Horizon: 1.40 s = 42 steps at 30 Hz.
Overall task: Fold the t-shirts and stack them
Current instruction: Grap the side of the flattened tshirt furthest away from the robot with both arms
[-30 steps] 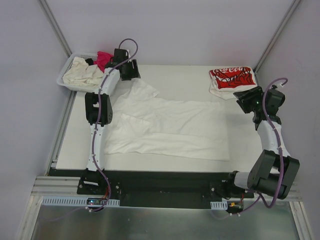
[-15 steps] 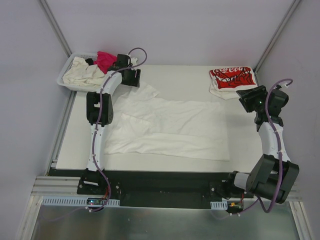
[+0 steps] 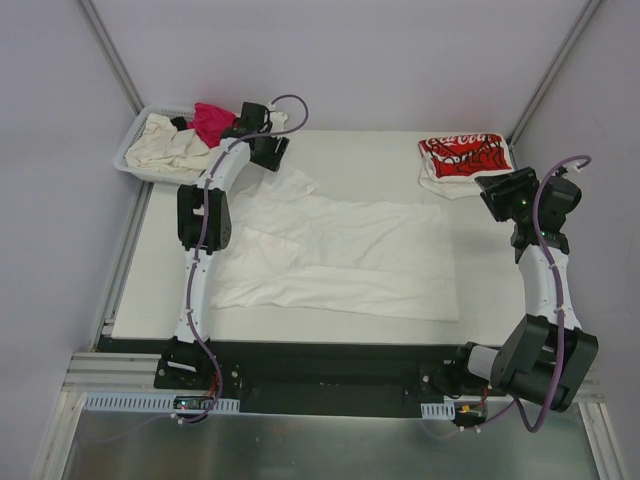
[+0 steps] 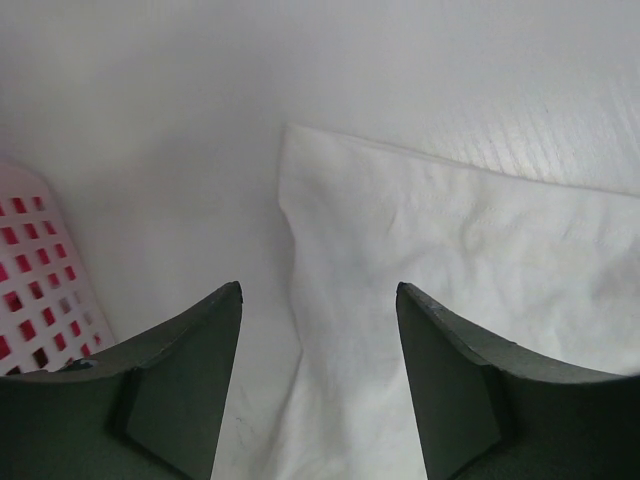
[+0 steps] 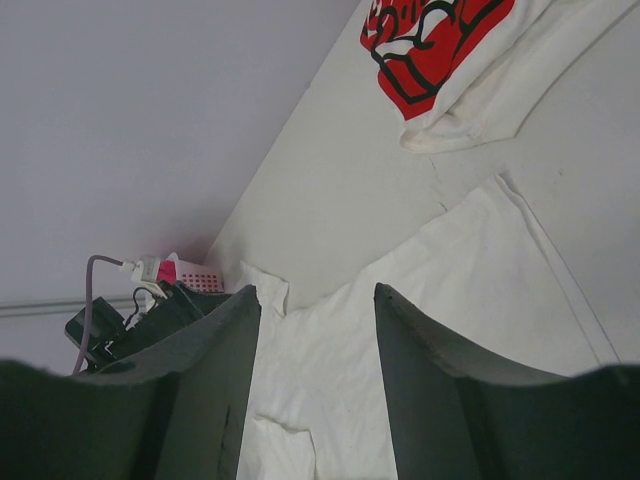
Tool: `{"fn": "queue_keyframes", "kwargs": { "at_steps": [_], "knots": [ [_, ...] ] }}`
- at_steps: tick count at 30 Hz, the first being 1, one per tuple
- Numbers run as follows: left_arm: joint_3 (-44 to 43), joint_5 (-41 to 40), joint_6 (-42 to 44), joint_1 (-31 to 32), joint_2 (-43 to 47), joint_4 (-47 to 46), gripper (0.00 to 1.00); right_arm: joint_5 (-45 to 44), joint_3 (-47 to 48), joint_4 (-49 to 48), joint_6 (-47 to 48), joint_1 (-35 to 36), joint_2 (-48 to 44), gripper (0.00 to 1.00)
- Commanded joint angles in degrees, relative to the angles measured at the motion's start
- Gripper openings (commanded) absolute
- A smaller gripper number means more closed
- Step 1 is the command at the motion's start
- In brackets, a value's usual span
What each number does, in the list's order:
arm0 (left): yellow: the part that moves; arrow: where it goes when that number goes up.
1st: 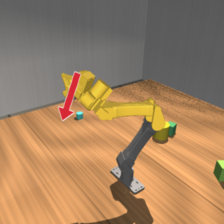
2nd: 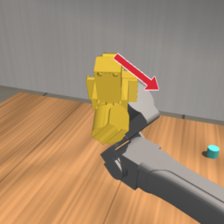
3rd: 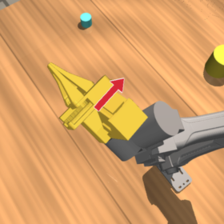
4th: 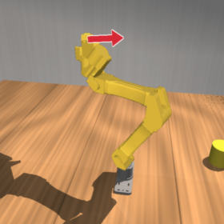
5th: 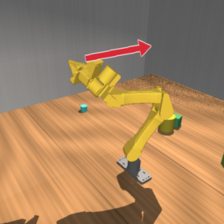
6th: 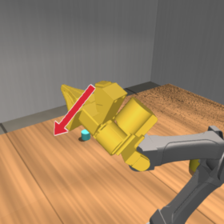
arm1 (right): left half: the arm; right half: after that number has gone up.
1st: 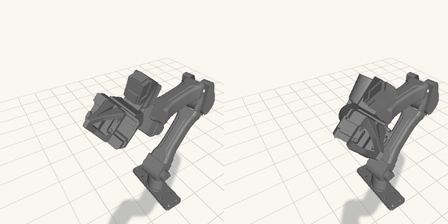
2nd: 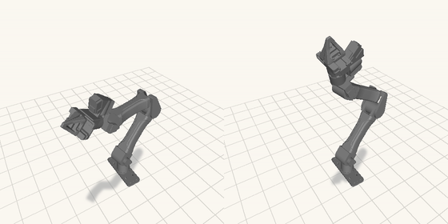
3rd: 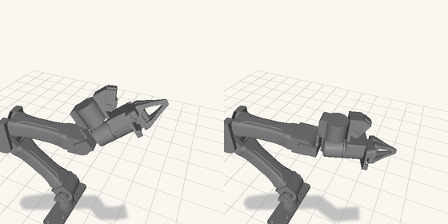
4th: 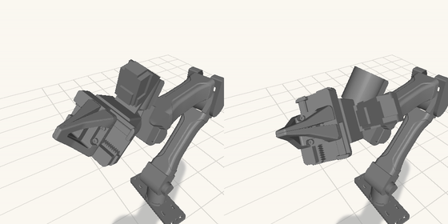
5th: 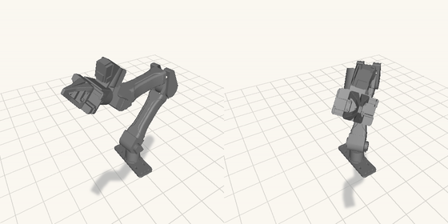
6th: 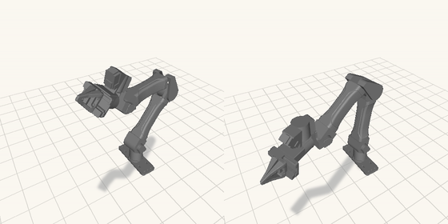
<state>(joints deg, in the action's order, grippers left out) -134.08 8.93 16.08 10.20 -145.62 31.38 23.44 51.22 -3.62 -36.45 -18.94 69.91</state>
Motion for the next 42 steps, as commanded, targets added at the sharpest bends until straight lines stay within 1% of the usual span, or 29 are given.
{"fn": "queue_keyframes", "kwargs": {
  "at_steps": [1,5,10,12,14,18,29,33,42],
  "knots": [
    [-3.99,-0.75,2.38,0.0,-0.19,-0.52,0.62,0.82,2.74,-0.95,0.15,-0.66,-1.0,0.52],
    [-4.17,-0.49,1.86,0.0,-0.63,-1.14,0.62,0.55,2.83,-0.95,0.23,-0.66,-0.83,0.51],
    [-2.6,-0.58,1.94,0.0,-1.24,-1.14,0.6,-0.06,3.8,-0.07,0.85,-0.66,-0.92,0.51],
    [-1.89,-1.28,2.21,0.0,-1.07,-0.97,0.57,0.02,4.23,0.1,0.76,-0.66,-0.65,0.51],
    [-1.45,-1.63,2.64,0.0,-1.24,-1.14,0.51,-0.06,4.41,0.01,0.59,-0.66,-0.48,0.51],
    [-2.41,-2.51,3.08,0.09,-2.29,-1.05,0.46,-0.06,4.15,-0.25,0.15,-0.66,-0.13,0.5],
    [-2.67,-4.8,4.93,0.35,-3.35,-0.97,0.47,-0.85,4.24,-0.16,-0.2,-0.57,-1.09,0.49],
    [-4.52,-4.45,4.67,0.44,-4.23,-0.97,0.42,-0.85,3.8,-0.16,-0.12,-0.57,-1.0,0.46],
    [-4.96,-4.62,4.32,1.05,-4.41,-1.14,0.22,-1.47,3.71,-0.34,-0.29,-0.57,-0.74,0.43]
  ]
}}
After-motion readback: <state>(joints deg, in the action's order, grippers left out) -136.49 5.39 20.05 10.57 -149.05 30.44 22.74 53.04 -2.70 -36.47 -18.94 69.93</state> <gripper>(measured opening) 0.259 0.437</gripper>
